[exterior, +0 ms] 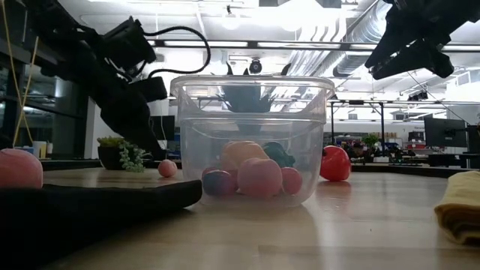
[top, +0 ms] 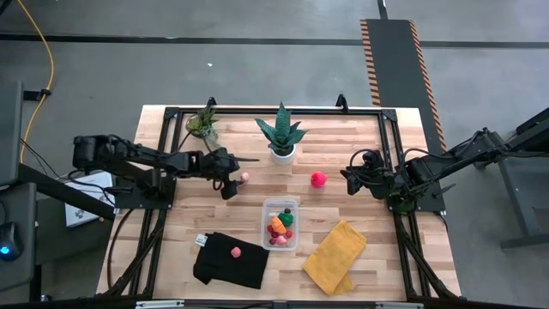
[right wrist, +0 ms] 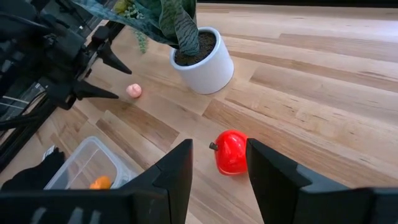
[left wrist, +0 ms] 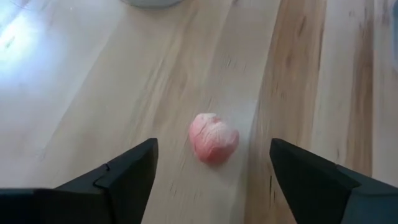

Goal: Pick and placing Produce into tupperware
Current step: Put the top apricot into the transparent container

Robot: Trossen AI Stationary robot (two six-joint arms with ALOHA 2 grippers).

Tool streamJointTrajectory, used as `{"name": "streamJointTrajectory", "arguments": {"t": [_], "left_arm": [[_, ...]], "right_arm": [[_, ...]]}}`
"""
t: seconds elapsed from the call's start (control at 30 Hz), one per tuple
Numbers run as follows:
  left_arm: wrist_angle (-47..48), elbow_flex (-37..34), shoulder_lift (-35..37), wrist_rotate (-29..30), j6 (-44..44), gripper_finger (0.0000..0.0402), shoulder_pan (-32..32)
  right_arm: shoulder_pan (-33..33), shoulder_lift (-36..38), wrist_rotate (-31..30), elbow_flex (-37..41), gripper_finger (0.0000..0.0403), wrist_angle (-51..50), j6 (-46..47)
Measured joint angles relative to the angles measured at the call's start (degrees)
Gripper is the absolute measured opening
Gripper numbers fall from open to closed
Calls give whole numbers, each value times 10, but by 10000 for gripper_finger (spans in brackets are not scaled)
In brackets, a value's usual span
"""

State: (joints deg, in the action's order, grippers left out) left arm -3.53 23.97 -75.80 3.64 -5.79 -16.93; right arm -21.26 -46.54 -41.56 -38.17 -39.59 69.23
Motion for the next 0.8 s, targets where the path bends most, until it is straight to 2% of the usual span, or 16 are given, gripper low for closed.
{"name": "streamJointTrajectory", "arguments": {"t": [0.23, 0.5, 0.8], "left_arm": [[-19, 19, -23, 13, 10, 296, 0], [-28, 27, -69, -14, 24, 277, 0], [-30, 27, -88, -16, 26, 276, 0]], "right_arm": [[0, 0, 1, 0, 141, 0, 13], [0, 0, 2, 0, 141, 1, 15], [0, 0, 7, 0, 141, 1, 15]]}}
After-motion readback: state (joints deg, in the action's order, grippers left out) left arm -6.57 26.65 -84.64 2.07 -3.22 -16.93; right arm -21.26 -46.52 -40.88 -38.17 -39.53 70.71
